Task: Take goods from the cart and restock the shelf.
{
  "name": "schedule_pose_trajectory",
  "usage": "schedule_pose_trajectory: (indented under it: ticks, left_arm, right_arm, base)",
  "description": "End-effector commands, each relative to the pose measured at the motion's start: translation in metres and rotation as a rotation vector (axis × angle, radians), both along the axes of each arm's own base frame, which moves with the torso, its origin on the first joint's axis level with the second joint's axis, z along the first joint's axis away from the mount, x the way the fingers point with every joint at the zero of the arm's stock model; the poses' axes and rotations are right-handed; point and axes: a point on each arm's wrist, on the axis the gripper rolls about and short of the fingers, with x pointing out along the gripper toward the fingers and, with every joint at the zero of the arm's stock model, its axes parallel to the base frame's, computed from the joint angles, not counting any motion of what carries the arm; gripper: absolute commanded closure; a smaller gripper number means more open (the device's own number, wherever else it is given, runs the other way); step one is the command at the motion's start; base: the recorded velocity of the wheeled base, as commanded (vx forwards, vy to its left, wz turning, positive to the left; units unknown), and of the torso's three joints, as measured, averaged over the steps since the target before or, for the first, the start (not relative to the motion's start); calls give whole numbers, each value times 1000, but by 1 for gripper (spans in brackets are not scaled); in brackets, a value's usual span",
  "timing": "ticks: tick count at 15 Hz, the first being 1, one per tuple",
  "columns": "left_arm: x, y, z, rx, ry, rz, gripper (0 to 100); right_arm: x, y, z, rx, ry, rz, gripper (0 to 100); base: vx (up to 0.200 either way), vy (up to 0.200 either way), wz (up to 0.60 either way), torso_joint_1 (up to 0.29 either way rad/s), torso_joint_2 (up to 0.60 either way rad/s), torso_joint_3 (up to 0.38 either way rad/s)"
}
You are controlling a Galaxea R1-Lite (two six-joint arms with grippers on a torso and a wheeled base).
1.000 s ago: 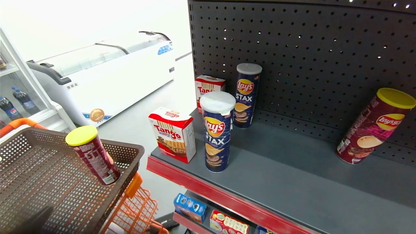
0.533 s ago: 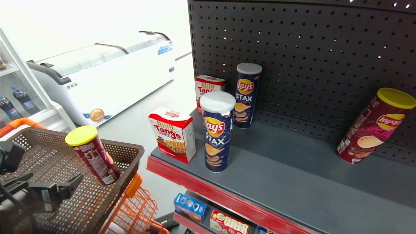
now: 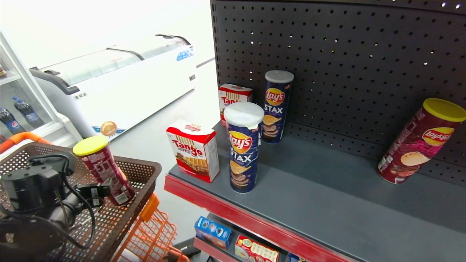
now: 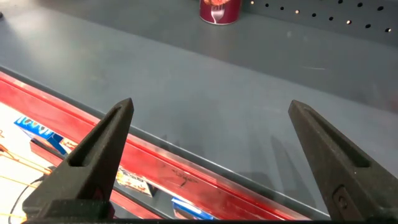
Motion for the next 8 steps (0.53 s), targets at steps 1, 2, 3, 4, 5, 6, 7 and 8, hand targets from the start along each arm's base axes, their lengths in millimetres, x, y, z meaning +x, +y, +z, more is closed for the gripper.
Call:
schedule_pose_trajectory:
  ticks: [1, 2, 3, 4, 5, 6, 7, 8]
  left_arm:
    - [32, 3, -23, -20, 30, 25, 0]
    - [42, 3, -23, -31, 3, 25, 0]
    - [49, 2, -23, -36, -11, 21, 0]
    - [52, 1, -20, -36, -27, 18, 0]
    - [54, 1, -19, -35, -38, 15, 0]
    - [55, -4, -16, -33, -68, -3, 0]
    - [55, -6, -15, -33, -78, -9, 0]
    - [55, -8, -14, -32, -84, -17, 0]
  right_arm:
    - [0, 0, 0, 0, 2, -2, 0]
    - [0, 0, 0, 0, 2, -2, 0]
    - [0, 0, 0, 0, 2, 1, 0]
    - [0, 0, 0, 0, 2, -1, 0]
    - [0, 0, 0, 0, 2, -2, 0]
    - [0, 0, 0, 0, 2, -1, 0]
    - [0, 0, 0, 0, 2, -1, 0]
    - [0, 0, 0, 0, 2, -1, 0]
  base:
    - [0, 0, 0, 0, 0, 0]
    - [0, 0, 0, 0, 0, 0]
    - [0, 0, 0, 0, 0, 0]
    - [0, 0, 0, 0, 0, 0]
    - [0, 0, 0, 0, 0, 0]
    - [0, 0, 0, 0, 0, 0]
    - [0, 0, 0, 0, 0, 0]
    - [0, 0, 0, 0, 0, 0]
